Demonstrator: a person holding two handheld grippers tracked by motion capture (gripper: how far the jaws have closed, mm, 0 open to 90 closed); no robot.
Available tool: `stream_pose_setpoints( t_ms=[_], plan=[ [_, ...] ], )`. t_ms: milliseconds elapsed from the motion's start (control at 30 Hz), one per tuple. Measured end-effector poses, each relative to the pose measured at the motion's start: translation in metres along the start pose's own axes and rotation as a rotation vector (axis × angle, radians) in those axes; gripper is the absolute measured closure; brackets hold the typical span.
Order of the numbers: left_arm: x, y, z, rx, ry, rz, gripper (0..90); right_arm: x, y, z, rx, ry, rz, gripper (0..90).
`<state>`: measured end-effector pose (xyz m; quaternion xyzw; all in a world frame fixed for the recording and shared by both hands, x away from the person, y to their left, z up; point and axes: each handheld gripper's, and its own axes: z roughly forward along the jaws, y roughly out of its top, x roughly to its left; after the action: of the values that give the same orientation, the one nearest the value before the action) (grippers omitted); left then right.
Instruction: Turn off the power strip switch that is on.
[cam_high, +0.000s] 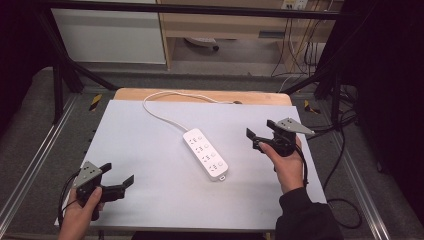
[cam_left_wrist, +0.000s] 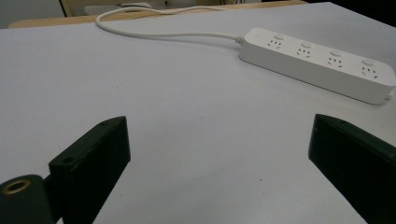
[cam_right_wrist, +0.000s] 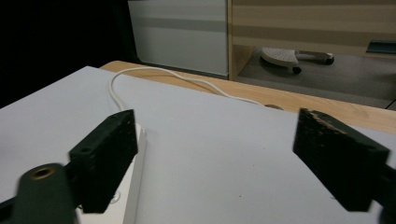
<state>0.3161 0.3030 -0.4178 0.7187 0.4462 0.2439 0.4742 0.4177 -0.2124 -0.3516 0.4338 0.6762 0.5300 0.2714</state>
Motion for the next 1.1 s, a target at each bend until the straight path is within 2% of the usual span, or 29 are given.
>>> stream_pose_setpoints(
  t_ms=[33,67,133,167,267,333,367,433,467,533,900,1100],
  plan=[
    [0.0,0.0,0.0,0.0,0.0,0.001,5.5,0.0,0.0,0.0,0.0,0.0,0.0,16.9],
    [0.0,0.0,0.0,0.0,0.001,0.001,5.5,0.001,0.002,0.002,-0.006,0.01,0.001,24.3],
    [0.0,0.0,0.0,0.001,0.0,0.001,5.4,0.001,0.002,0.004,-0.008,0.016,0.004,27.1],
    [0.0,0.0,0.0,0.002,0.0,0.002,5.5,0.002,0.004,0.007,-0.011,0.033,0.014,35.4],
    [0.0,0.0,0.0,0.002,-0.001,0.002,5.5,0.003,0.007,0.011,-0.019,0.054,0.023,46.4],
    [0.0,0.0,0.0,0.002,0.0,0.003,5.5,0.004,0.008,0.013,-0.024,0.059,0.025,51.9],
    [0.0,0.0,-0.001,0.003,0.001,0.004,5.5,0.004,0.008,0.013,-0.024,0.059,0.025,51.9],
    [0.0,0.0,-0.001,0.001,0.002,0.002,5.5,0.006,0.009,0.018,-0.034,0.079,0.043,60.9],
    [0.0,0.0,-0.001,0.001,0.002,0.002,5.5,0.006,0.009,0.018,-0.034,0.079,0.043,60.9],
    [0.001,0.0,-0.001,0.001,0.002,0.002,5.5,0.007,0.009,0.023,-0.026,0.08,0.026,69.3],
    [0.001,0.0,0.0,0.004,0.005,0.001,5.4,0.014,0.011,0.035,0.003,0.103,0.014,82.0],
    [0.001,0.0,0.0,0.004,0.009,-0.001,5.5,0.018,0.011,0.041,0.004,0.079,0.005,87.2]
  ],
)
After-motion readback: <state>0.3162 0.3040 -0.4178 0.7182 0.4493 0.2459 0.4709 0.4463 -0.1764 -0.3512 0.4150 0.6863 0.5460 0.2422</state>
